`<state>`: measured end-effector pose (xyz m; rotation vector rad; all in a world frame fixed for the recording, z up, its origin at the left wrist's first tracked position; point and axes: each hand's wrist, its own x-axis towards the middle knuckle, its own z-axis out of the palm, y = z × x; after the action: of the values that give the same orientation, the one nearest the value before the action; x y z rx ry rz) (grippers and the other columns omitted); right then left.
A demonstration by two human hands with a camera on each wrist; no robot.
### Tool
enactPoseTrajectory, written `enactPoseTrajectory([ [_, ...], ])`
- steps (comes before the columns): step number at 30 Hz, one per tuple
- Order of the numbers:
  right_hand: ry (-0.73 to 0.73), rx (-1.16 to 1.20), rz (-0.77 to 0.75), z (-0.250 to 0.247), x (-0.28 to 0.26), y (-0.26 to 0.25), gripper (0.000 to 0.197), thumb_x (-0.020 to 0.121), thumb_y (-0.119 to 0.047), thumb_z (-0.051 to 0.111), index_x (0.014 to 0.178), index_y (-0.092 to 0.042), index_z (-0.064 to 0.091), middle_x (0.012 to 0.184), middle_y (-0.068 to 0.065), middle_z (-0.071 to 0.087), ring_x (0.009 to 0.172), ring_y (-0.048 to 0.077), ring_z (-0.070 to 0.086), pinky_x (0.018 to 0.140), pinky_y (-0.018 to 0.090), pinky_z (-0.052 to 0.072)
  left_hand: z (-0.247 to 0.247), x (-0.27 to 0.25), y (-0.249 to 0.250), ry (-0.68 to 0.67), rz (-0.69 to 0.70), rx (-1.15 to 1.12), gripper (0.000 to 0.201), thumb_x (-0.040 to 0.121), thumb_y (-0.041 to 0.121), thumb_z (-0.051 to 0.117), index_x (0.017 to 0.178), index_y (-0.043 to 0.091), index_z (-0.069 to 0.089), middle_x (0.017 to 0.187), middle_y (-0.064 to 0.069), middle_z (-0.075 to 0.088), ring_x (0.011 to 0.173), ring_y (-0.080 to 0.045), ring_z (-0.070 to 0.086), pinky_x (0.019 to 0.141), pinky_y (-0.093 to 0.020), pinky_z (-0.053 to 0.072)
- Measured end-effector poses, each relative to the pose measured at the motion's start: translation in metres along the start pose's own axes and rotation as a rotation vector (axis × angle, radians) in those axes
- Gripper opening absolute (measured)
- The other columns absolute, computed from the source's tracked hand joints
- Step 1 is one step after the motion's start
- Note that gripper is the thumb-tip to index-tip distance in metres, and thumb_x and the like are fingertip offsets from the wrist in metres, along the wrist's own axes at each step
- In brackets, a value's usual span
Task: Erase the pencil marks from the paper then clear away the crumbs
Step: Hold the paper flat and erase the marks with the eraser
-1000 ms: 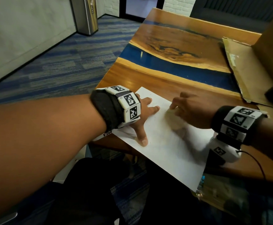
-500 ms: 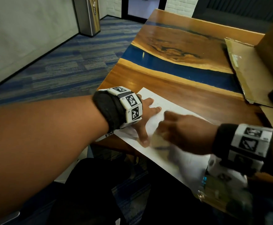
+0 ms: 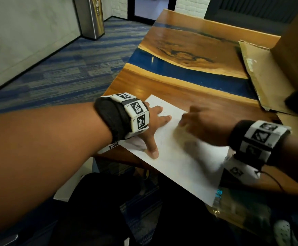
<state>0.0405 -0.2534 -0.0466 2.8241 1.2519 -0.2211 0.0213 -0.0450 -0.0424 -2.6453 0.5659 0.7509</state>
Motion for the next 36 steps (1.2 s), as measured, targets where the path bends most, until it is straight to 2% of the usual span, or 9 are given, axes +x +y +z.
enactPoseTrajectory([
  [2,-0.026,-0.024,0.224,0.001,0.004,0.028,0.022,0.098,-0.034,0.052,0.119,-0.035,0.058,0.099,-0.008,0.049,0.093,0.02,0.055,0.078,0.035,0.048,-0.001,-0.002,0.0,-0.012,-0.014,-0.016,0.14,0.051,0.091,0.065,0.156,0.039,-0.012,0.168,-0.002,-0.009,0.148,-0.04,0.018,0.113,-0.056,0.027],
  [5,-0.034,0.018,0.292,0.013,0.009,0.033,0.031,0.096,-0.036,0.058,0.125,-0.026,0.056,0.102,-0.004,0.053,0.09,0.018,0.052,0.076,0.032,0.044,-0.001,-0.003,-0.002,0.022,-0.025,-0.061,0.132,0.054,0.095,0.057,0.158,0.04,-0.002,0.167,-0.002,0.003,0.145,-0.039,0.026,0.11,-0.055,0.033],
  [8,0.002,0.028,0.364,0.008,0.016,0.027,0.025,0.094,-0.043,0.057,0.104,-0.02,0.064,0.097,0.001,0.063,0.082,0.019,0.054,0.071,0.035,0.047,-0.001,-0.003,0.0,0.06,-0.04,-0.067,0.126,0.055,0.097,0.054,0.157,0.041,0.004,0.162,-0.005,0.017,0.138,-0.039,0.034,0.103,-0.053,0.039],
  [15,-0.044,0.115,-0.123,0.008,-0.002,-0.021,0.019,0.096,-0.032,0.056,0.112,-0.025,0.064,0.1,-0.006,0.052,0.086,0.012,0.051,0.076,0.028,0.046,-0.001,-0.001,0.001,0.065,-0.035,-0.06,0.127,0.053,0.094,0.059,0.155,0.048,-0.002,0.155,-0.01,0.022,0.134,-0.041,0.034,0.095,-0.051,0.042],
  [20,0.03,-0.085,0.249,0.003,0.016,0.023,0.018,0.096,-0.038,0.05,0.102,-0.025,0.062,0.103,-0.001,0.056,0.085,0.017,0.049,0.072,0.032,0.041,0.0,0.003,0.0,0.069,-0.035,-0.066,0.132,0.047,0.096,0.061,0.155,0.047,0.002,0.154,-0.01,0.022,0.131,-0.039,0.039,0.093,-0.051,0.044],
  [24,-0.03,0.076,-0.108,0.009,0.003,-0.022,0.018,0.098,-0.032,0.05,0.104,-0.021,0.061,0.097,-0.005,0.048,0.083,0.014,0.048,0.072,0.03,0.043,0.0,0.002,0.0,0.074,-0.034,-0.05,0.131,0.05,0.094,0.062,0.155,0.046,0.001,0.161,-0.007,0.014,0.138,-0.043,0.03,0.099,-0.055,0.039],
  [29,0.037,-0.1,0.208,0.005,0.019,0.021,0.021,0.097,-0.035,0.052,0.106,-0.02,0.063,0.105,0.001,0.056,0.087,0.018,0.05,0.075,0.033,0.044,-0.001,0.002,0.0,0.039,-0.038,-0.034,0.132,0.051,0.097,0.057,0.155,0.047,-0.007,0.168,0.001,-0.003,0.144,-0.046,0.02,0.108,-0.06,0.032],
  [33,-0.006,0.069,-0.134,0.011,0.005,-0.023,0.025,0.097,-0.035,0.048,0.107,-0.019,0.064,0.101,-0.006,0.051,0.092,0.015,0.052,0.08,0.03,0.047,-0.001,0.002,0.0,0.044,-0.032,-0.031,0.133,0.051,0.096,0.058,0.155,0.045,-0.006,0.168,-0.001,-0.002,0.145,-0.047,0.018,0.109,-0.061,0.03],
  [36,-0.041,-0.039,-0.118,0.007,0.012,-0.001,0.033,0.096,-0.044,0.043,0.11,-0.024,0.065,0.102,-0.005,0.053,0.093,0.017,0.055,0.082,0.033,0.048,-0.001,0.003,0.001,0.044,-0.032,-0.029,0.134,0.049,0.098,0.056,0.155,0.046,-0.007,0.168,-0.001,0.0,0.145,-0.046,0.018,0.109,-0.061,0.03],
])
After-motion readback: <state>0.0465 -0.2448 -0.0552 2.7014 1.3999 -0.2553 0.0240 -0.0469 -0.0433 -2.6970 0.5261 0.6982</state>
